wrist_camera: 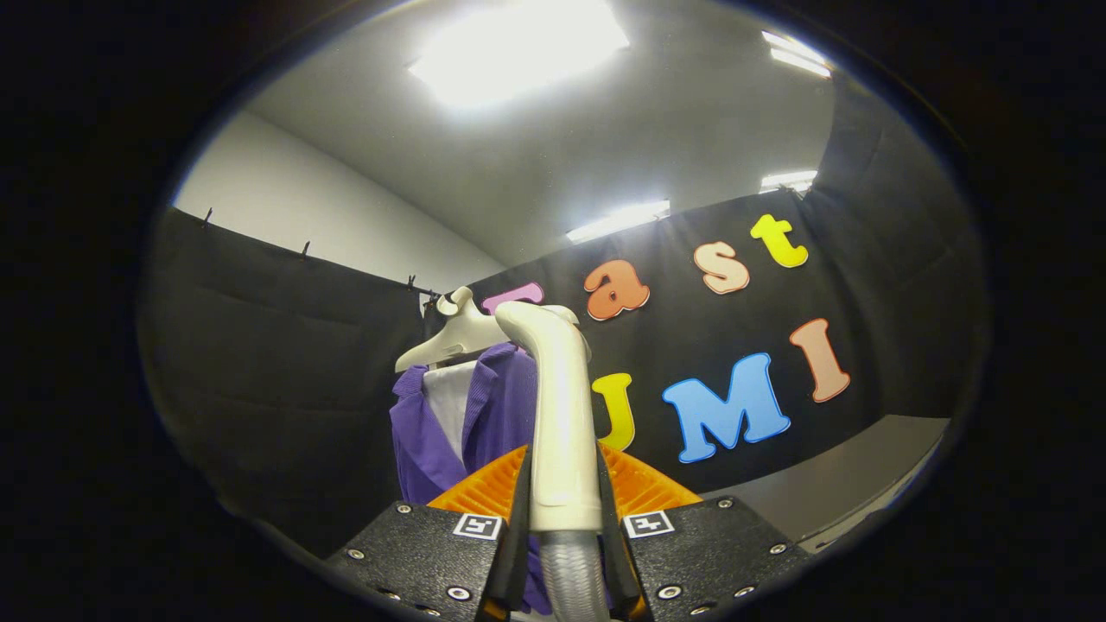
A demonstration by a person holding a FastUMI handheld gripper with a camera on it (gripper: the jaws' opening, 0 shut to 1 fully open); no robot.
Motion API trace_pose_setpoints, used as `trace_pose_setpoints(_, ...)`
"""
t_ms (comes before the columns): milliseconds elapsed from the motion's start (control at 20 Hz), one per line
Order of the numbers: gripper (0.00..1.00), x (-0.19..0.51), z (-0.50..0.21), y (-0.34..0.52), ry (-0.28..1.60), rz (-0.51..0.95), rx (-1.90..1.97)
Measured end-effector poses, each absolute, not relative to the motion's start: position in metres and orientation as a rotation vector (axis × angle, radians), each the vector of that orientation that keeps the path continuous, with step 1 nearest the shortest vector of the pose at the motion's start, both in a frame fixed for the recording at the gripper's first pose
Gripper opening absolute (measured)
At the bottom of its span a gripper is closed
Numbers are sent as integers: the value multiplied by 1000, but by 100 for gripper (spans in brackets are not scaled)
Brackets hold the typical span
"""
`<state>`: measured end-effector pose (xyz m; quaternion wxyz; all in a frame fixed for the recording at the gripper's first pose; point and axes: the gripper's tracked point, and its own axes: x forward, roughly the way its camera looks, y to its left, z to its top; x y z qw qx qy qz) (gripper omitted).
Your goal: Iron the clothes twice with a garment steamer, once on the left side and once on the right side.
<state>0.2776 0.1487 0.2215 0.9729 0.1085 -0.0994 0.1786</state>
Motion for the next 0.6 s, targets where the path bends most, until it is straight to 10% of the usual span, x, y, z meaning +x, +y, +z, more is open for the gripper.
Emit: trace_pose_setpoints(600, 37, 283, 179, 196, -156, 425, 76)
